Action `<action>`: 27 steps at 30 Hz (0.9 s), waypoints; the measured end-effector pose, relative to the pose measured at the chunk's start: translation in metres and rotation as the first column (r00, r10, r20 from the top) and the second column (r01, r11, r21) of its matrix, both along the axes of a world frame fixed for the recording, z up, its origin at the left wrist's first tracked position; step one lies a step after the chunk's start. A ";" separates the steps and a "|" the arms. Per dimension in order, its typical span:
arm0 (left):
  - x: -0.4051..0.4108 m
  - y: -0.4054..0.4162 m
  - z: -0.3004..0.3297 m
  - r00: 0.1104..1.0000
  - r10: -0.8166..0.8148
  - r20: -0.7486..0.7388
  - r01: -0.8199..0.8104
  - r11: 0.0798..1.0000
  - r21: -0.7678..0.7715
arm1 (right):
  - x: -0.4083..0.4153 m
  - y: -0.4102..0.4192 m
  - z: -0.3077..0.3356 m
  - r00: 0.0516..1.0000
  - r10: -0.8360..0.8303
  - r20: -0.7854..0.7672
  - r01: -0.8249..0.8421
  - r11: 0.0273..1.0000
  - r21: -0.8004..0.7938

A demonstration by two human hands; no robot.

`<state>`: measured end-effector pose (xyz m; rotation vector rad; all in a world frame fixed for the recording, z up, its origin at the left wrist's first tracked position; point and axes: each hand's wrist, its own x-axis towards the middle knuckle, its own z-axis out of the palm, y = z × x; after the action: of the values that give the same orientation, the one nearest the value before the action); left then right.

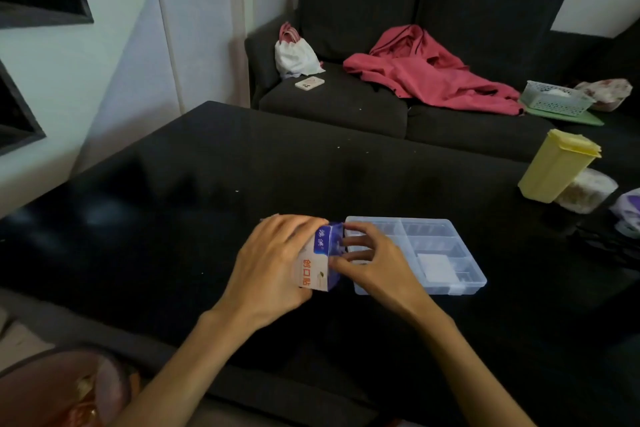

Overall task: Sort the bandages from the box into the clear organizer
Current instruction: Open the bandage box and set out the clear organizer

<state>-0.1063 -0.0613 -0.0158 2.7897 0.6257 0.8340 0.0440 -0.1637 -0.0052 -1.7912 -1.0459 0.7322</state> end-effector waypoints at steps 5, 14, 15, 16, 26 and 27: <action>-0.003 0.005 -0.008 0.999 -0.029 0.018 0.029 0.999 -0.014 | -0.004 -0.002 0.003 0.999 -0.031 0.018 0.031 1.000 -0.002; -0.003 0.007 -0.004 0.997 -0.080 -0.022 0.076 0.984 -0.159 | -0.010 0.000 0.005 0.995 -0.082 0.060 0.080 0.996 0.042; -0.005 0.008 -0.002 0.998 -0.066 -0.009 0.064 0.988 -0.138 | -0.008 0.000 0.006 0.992 -0.111 0.067 0.106 0.992 0.075; -0.006 0.010 -0.001 0.999 -0.048 0.016 0.050 0.989 -0.138 | -0.004 -0.001 0.009 0.989 -0.144 0.039 0.139 0.985 0.103; 0.008 -0.001 -0.011 0.931 0.365 0.007 -0.276 0.718 -0.639 | 0.022 0.004 0.005 0.944 -0.287 -0.166 0.308 0.944 0.121; 0.010 -0.001 -0.011 0.932 0.362 -0.029 -0.290 0.695 -0.658 | 0.020 0.007 0.003 0.948 -0.287 -0.135 0.304 0.945 0.122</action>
<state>-0.0965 -0.0626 -0.0266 2.0043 1.1621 0.6347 0.0641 -0.1567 -0.0020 -1.7122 -0.7123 0.5540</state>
